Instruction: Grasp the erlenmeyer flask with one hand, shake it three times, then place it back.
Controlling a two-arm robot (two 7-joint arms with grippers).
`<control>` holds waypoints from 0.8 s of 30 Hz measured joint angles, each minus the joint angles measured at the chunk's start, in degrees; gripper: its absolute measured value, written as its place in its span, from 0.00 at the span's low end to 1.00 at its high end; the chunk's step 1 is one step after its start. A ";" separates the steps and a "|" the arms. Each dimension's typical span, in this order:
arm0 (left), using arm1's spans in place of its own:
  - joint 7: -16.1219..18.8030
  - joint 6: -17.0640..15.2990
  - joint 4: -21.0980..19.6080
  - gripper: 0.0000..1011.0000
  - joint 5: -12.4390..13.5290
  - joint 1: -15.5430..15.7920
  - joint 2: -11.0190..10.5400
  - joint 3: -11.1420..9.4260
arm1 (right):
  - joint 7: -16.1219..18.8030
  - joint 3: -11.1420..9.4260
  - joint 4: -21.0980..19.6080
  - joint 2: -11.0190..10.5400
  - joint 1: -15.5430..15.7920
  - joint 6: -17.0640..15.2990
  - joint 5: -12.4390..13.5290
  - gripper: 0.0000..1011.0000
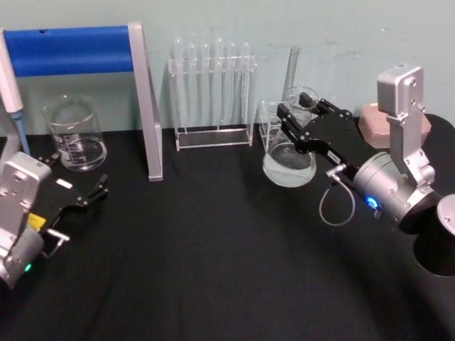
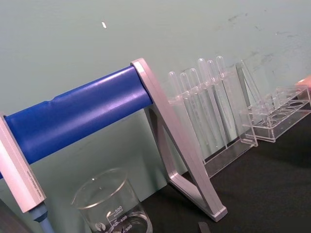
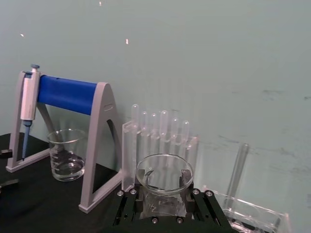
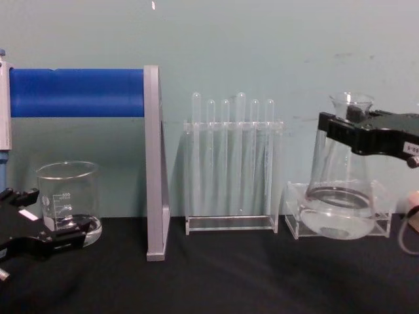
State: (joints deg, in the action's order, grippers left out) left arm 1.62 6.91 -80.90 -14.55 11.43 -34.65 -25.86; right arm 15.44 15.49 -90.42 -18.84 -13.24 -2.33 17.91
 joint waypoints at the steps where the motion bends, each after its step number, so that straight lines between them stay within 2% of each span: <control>1: 0.00 0.00 0.00 0.99 0.00 0.00 0.00 0.00 | -0.01 -0.15 0.04 0.04 0.02 0.00 -0.05 0.45; 4: 0.00 0.00 0.00 0.99 0.00 0.00 0.00 0.00 | -0.02 -0.67 0.09 0.27 0.11 -0.09 -0.37 0.44; 11: 0.00 0.00 0.00 0.99 0.00 0.00 0.00 0.00 | 0.83 -0.39 -0.13 0.80 0.31 -0.34 -0.53 0.45; 17: 0.00 0.00 0.00 0.99 0.00 0.00 0.00 0.00 | 2.50 1.24 -1.05 1.34 0.56 -0.63 -0.48 0.45; 24: 0.00 0.00 0.00 0.99 0.00 0.00 0.00 0.00 | 4.87 4.07 -2.33 1.44 1.01 -1.16 0.04 0.45</control>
State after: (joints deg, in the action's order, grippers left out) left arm 1.62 6.91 -80.90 -14.55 11.43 -34.65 -25.86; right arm 20.31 19.56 -92.75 -17.41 -12.23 -3.48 17.95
